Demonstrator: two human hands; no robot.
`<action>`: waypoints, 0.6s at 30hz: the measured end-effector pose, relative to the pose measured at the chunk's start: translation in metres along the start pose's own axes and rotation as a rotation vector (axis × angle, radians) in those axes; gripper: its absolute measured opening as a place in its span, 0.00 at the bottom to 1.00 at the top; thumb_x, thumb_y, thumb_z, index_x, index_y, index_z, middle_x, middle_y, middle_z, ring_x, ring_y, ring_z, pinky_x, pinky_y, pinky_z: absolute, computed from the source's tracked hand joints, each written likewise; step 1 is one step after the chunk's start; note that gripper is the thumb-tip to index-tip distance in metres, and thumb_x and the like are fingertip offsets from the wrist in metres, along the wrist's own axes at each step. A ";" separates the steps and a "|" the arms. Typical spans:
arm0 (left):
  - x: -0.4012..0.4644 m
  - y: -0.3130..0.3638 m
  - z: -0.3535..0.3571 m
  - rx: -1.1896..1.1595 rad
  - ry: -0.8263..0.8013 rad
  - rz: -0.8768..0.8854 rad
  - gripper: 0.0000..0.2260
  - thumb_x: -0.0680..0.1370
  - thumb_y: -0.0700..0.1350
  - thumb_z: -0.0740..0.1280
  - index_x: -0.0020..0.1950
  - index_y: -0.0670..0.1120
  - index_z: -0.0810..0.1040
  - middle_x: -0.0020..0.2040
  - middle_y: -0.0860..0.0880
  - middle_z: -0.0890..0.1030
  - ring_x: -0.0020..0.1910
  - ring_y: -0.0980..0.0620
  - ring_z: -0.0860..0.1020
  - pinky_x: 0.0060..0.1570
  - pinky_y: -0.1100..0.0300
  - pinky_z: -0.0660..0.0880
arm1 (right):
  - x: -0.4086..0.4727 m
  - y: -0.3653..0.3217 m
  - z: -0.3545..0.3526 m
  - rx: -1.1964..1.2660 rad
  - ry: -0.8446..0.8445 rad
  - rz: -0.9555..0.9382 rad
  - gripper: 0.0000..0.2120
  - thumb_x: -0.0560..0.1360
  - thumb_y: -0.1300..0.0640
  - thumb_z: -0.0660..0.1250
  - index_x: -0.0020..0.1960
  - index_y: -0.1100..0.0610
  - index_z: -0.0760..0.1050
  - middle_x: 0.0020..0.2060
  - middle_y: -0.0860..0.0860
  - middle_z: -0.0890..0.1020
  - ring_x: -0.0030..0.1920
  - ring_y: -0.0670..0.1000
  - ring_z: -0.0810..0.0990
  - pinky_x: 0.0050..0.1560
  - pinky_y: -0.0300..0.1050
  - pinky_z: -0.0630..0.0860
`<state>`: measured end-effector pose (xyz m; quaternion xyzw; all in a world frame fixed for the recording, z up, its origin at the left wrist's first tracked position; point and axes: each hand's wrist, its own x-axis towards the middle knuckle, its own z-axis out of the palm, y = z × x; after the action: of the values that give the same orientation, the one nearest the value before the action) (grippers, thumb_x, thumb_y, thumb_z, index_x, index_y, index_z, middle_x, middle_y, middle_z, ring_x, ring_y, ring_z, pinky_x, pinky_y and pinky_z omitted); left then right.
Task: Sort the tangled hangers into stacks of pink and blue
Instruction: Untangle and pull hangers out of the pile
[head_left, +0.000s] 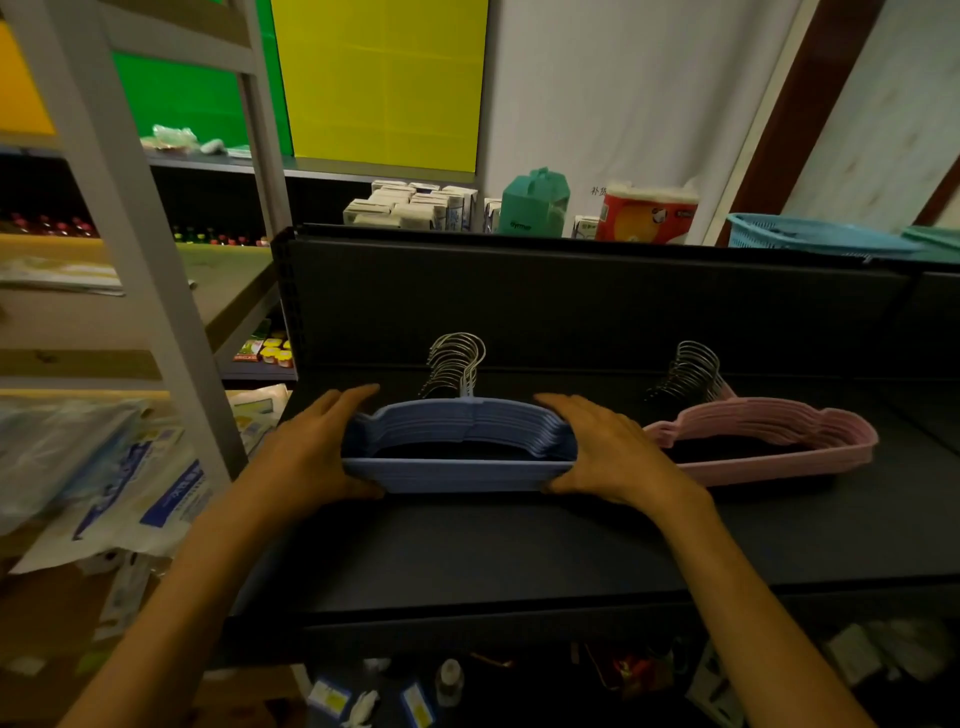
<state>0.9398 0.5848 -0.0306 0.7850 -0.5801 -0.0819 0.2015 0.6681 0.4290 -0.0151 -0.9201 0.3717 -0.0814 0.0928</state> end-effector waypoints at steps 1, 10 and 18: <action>-0.003 -0.004 0.002 -0.073 0.028 -0.031 0.49 0.62 0.49 0.80 0.75 0.55 0.54 0.70 0.48 0.67 0.67 0.46 0.68 0.63 0.49 0.70 | -0.002 0.000 0.001 0.010 0.018 0.010 0.48 0.63 0.46 0.77 0.74 0.46 0.53 0.69 0.48 0.66 0.65 0.51 0.70 0.62 0.49 0.70; -0.009 -0.014 0.005 -0.262 0.059 -0.056 0.53 0.61 0.43 0.81 0.76 0.56 0.51 0.68 0.43 0.70 0.65 0.42 0.71 0.62 0.47 0.70 | 0.002 -0.006 0.002 0.012 -0.045 0.128 0.46 0.61 0.48 0.78 0.73 0.45 0.57 0.66 0.50 0.72 0.63 0.55 0.72 0.63 0.53 0.70; -0.028 -0.032 0.001 -0.293 0.105 -0.021 0.53 0.61 0.43 0.81 0.75 0.57 0.51 0.68 0.45 0.71 0.65 0.44 0.71 0.63 0.48 0.70 | -0.011 -0.020 0.012 0.007 -0.031 0.092 0.47 0.63 0.47 0.77 0.74 0.43 0.53 0.68 0.48 0.69 0.65 0.52 0.70 0.63 0.51 0.70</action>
<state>0.9591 0.6192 -0.0475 0.7565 -0.5423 -0.1266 0.3430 0.6765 0.4521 -0.0226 -0.9030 0.4117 -0.0640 0.1053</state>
